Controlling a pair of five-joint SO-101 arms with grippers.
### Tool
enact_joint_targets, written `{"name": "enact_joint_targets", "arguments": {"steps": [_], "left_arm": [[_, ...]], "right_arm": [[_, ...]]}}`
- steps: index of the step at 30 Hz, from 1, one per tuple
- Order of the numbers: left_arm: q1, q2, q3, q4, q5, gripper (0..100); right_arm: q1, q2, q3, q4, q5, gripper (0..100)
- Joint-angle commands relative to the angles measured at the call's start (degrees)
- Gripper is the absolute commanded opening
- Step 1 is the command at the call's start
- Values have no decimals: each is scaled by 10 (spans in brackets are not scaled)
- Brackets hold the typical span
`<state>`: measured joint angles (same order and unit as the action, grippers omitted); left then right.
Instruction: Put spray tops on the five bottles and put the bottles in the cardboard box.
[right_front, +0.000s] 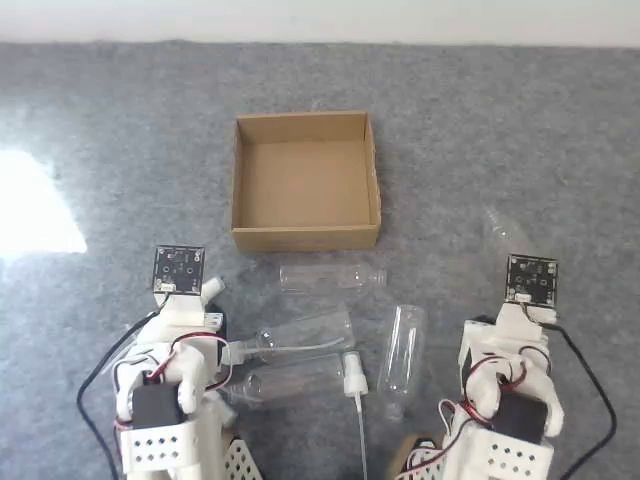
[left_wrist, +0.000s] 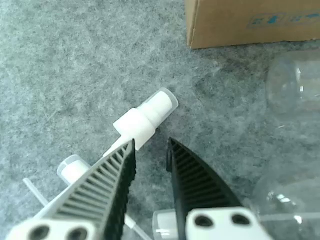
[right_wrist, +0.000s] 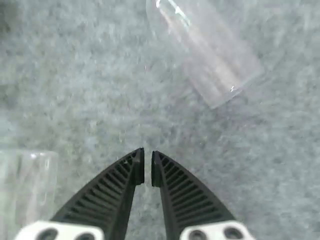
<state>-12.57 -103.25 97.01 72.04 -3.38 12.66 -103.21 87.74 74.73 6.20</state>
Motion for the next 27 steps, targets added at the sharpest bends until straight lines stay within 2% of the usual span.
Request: {"name": "enact_joint_targets", "arguments": {"steps": [1,16,22,27], "left_arm": [[2,-10,-5,3,7,98],[2,-10,-5,3,7,98],[2,-10,-5,3,7,98],[2,-10,-5,3,7,98]], "right_arm": [[7,-8,-62,-2,4,13],[7,-4,-215,1,3,6],[5,-3,-250,-1,-46,6],[-21,-2,-290,4,-47,6]]}}
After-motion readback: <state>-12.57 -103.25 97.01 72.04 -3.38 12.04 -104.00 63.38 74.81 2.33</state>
